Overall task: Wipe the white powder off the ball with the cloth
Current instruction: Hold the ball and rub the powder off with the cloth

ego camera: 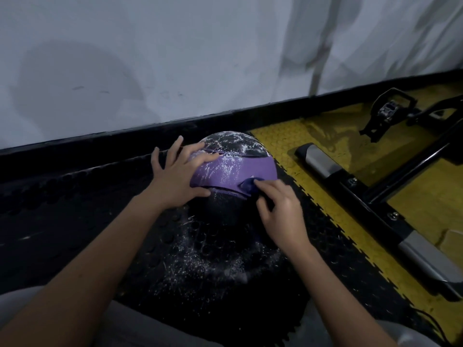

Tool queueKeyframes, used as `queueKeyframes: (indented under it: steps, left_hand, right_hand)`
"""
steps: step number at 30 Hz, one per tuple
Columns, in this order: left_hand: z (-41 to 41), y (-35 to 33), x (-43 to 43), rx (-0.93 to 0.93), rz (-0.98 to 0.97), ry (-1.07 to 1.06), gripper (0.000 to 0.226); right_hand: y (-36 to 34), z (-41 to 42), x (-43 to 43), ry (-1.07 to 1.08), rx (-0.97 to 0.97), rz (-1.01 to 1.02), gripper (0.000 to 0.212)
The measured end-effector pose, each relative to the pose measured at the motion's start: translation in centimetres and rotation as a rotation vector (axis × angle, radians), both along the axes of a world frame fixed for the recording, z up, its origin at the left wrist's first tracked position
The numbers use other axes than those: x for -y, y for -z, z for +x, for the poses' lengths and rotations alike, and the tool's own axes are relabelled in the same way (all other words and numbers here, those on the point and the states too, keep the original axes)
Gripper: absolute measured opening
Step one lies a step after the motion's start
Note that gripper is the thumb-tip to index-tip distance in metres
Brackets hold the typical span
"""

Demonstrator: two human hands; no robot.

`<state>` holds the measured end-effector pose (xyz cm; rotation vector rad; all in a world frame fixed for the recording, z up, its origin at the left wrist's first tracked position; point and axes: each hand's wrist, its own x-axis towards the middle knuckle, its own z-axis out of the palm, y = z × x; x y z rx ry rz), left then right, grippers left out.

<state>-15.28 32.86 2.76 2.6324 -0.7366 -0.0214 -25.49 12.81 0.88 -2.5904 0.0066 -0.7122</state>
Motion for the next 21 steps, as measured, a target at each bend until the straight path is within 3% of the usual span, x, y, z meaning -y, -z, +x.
queueKeyframes:
  steps: [9,14,18,21]
  left_hand:
    - [-0.2,0.2,1.2,-0.024,-0.097,-0.009,0.061]
    - [-1.3,0.0,2.3,0.094,-0.252,-0.079,0.070]
    - [-1.7,0.0,2.4,0.088,-0.180,-0.043,0.071]
    - [-1.3,0.8,1.6,0.053,-0.109,-0.032,0.070]
  right_hand:
    - [-0.2,2.2,1.3,0.107,0.008,0.019,0.028]
    - [0.0,0.7,-0.4,0.027,0.013,-0.017,0.029]
    - [-0.3,-0.1,-1.4,-0.044,0.003,-0.002,0.029]
    - [-0.3,-0.4,-1.0,-0.042,0.032,0.193,0.026]
